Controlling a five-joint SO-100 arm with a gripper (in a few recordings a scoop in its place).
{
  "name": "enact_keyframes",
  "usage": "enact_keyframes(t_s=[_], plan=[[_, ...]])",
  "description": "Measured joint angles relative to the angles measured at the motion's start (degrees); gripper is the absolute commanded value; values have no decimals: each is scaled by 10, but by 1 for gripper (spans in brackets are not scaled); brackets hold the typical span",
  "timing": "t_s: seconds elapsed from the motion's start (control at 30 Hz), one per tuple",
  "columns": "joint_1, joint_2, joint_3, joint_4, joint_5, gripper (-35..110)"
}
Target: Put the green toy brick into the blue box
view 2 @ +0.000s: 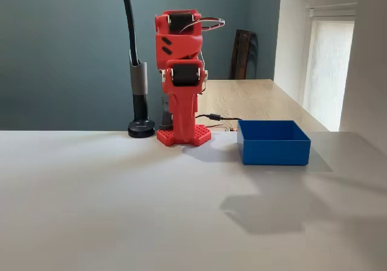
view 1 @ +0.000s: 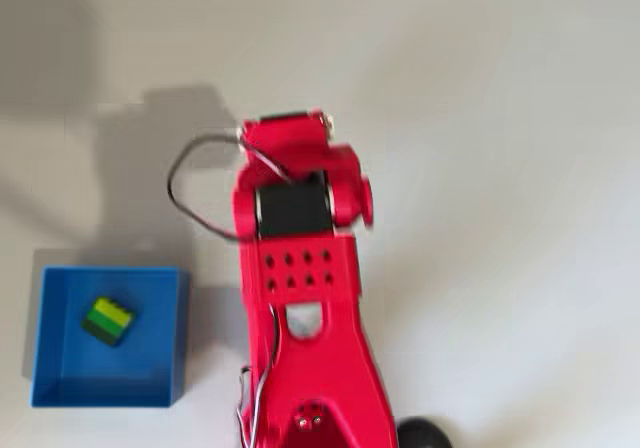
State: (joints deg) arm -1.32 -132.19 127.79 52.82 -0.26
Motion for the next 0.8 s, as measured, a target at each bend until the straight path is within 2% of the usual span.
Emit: enact_keyframes(t_s=[0.53, 0.8], plan=[[10, -367, 381, -51, -39, 0], [9, -469, 496, -78, -54, 0]])
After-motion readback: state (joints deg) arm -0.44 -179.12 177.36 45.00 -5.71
